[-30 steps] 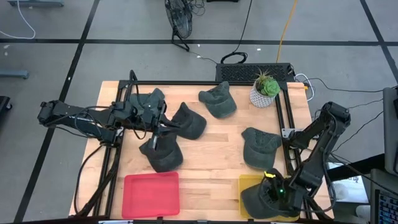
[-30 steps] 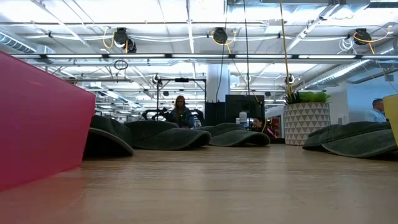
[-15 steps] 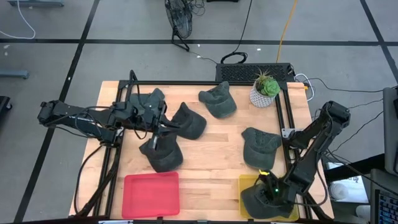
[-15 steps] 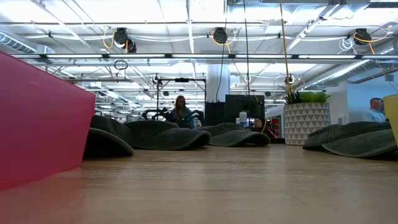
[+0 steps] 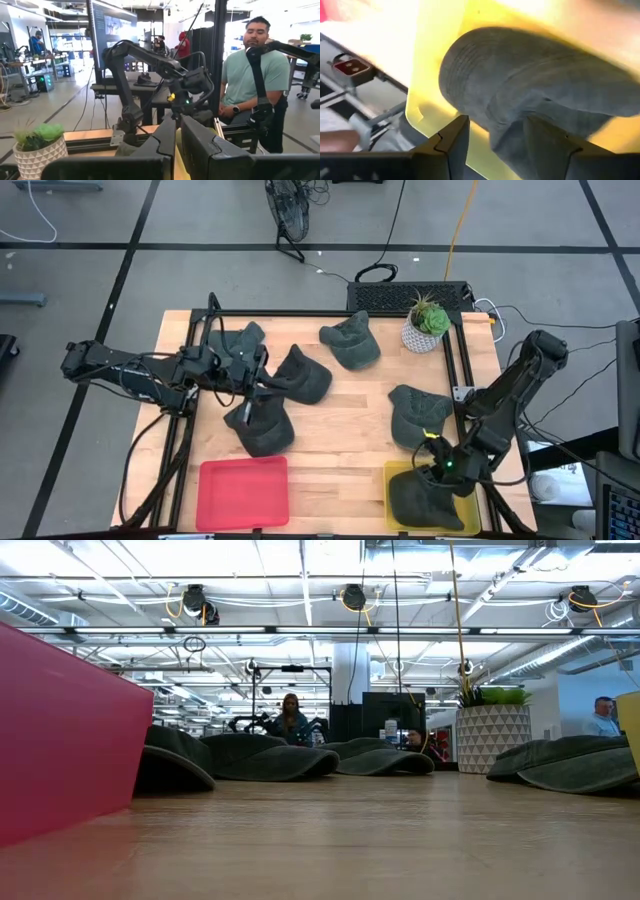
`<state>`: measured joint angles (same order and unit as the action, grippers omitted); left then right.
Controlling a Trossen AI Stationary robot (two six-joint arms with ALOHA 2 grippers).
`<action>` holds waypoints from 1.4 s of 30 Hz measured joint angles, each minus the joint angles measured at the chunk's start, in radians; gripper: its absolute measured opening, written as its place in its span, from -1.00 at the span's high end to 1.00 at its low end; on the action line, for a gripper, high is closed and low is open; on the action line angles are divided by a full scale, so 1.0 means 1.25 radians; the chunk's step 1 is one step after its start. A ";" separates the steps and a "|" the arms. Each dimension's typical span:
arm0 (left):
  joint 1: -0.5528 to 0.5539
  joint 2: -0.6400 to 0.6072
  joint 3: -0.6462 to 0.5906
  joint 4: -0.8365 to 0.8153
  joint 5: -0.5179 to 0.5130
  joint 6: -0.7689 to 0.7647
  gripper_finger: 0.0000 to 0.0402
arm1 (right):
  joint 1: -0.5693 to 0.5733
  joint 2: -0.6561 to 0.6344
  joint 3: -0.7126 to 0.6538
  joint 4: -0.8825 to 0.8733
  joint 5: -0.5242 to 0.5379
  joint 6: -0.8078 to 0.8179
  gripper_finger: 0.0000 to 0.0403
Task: Pick & Place hat
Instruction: Put the black cap into the yellow bin
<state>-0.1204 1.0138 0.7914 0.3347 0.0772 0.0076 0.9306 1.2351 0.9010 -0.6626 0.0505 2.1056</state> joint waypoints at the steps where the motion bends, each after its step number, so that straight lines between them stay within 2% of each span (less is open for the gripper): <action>1: 0.000 0.000 0.000 0.000 0.000 0.007 0.81 | 0.000 0.006 -0.019 0.047 0.001 0.000 0.17; 5: 0.000 0.000 0.000 0.000 0.000 0.014 0.81 | 0.002 0.027 -0.102 0.234 -0.001 0.022 0.18; 8: 0.000 0.000 0.000 0.000 0.000 0.020 0.81 | 0.004 0.033 -0.147 0.284 -0.010 0.070 0.18; 19: 0.002 0.000 0.000 0.007 -0.001 0.038 0.81 | 0.005 0.012 -0.162 0.281 -0.089 0.077 0.21; 26: 0.002 0.000 0.000 0.006 -0.001 0.034 0.81 | 0.006 0.010 -0.162 0.208 -0.235 0.111 0.29; 35: 0.002 0.000 0.000 0.006 -0.001 0.033 0.81 | 0.006 -0.009 -0.161 0.244 -0.144 0.102 0.32; 42: 0.002 0.000 0.000 0.006 -0.001 0.032 0.81 | 0.004 0.013 -0.161 0.206 -0.143 0.101 0.32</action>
<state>-0.1184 1.0138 0.7914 0.3423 0.0761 0.0474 0.9352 1.2516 0.7002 -0.4047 -0.1276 2.2321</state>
